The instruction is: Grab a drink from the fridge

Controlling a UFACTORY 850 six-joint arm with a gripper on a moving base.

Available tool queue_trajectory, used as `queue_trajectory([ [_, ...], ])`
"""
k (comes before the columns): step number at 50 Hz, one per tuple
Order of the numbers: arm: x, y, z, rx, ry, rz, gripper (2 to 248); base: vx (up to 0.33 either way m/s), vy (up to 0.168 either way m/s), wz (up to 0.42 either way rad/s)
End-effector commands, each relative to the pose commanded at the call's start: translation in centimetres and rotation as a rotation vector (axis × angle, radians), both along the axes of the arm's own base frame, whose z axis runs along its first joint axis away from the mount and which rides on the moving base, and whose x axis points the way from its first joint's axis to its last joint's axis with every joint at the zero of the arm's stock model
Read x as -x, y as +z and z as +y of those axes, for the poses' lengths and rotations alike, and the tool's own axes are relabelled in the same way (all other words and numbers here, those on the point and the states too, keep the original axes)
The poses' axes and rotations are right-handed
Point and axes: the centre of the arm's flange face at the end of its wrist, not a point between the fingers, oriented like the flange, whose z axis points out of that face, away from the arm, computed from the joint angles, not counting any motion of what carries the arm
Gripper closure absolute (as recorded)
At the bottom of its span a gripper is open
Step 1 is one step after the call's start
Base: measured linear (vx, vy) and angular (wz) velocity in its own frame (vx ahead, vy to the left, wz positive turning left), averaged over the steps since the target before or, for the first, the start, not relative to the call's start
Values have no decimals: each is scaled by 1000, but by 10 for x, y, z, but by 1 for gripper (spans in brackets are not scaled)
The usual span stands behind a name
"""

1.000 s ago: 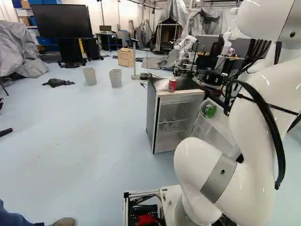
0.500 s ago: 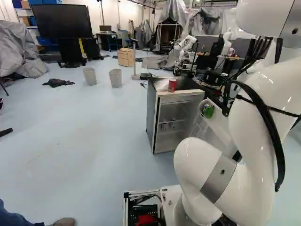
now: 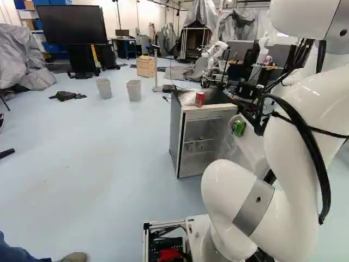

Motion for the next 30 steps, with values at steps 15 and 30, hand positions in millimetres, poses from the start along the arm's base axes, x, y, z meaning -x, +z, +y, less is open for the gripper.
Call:
queue_trajectory([
  [15,1,0,16,-4,18,3,3,0,0,0],
  [30,2,0,31,-7,37,5,3,0,0,0],
])
